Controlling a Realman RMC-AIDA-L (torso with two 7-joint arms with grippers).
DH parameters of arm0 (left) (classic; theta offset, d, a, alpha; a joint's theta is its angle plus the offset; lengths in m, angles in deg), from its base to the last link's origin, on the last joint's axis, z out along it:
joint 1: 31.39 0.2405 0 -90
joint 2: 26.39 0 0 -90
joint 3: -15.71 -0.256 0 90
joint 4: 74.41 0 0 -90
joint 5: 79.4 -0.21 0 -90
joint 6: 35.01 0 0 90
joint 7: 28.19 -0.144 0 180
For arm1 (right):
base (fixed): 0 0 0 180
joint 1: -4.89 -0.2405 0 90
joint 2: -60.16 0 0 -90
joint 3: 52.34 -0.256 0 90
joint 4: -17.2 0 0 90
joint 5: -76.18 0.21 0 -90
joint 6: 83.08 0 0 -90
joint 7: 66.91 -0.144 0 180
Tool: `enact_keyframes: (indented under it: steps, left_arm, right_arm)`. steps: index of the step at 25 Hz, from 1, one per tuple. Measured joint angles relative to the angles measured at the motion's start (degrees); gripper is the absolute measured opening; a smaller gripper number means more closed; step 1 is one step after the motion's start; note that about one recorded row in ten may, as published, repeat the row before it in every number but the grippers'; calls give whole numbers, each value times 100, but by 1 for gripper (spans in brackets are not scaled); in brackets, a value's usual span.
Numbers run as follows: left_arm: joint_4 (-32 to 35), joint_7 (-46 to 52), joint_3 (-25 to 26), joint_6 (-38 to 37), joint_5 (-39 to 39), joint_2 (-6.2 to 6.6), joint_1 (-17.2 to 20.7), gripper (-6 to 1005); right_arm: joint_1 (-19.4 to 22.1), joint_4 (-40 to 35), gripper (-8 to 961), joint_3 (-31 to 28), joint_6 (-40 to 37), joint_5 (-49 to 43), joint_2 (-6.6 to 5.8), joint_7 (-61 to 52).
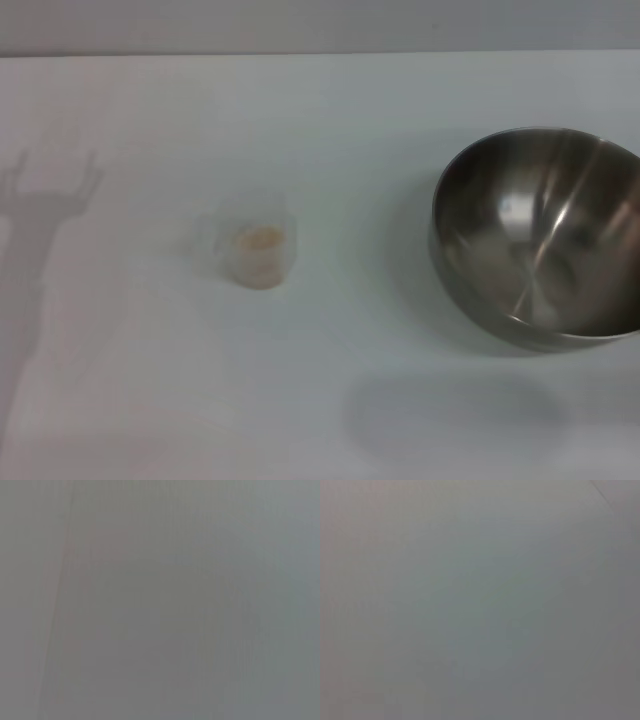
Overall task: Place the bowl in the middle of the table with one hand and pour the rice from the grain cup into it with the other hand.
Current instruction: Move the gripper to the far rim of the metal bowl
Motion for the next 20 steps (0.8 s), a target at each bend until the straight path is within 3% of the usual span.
enact_keyframes:
  steps: [20]
  left_arm:
    - [-64, 0, -125, 63, 0, -8, -16, 859]
  right_arm:
    - [-101, 5, 768, -1, -39, 2, 1, 2]
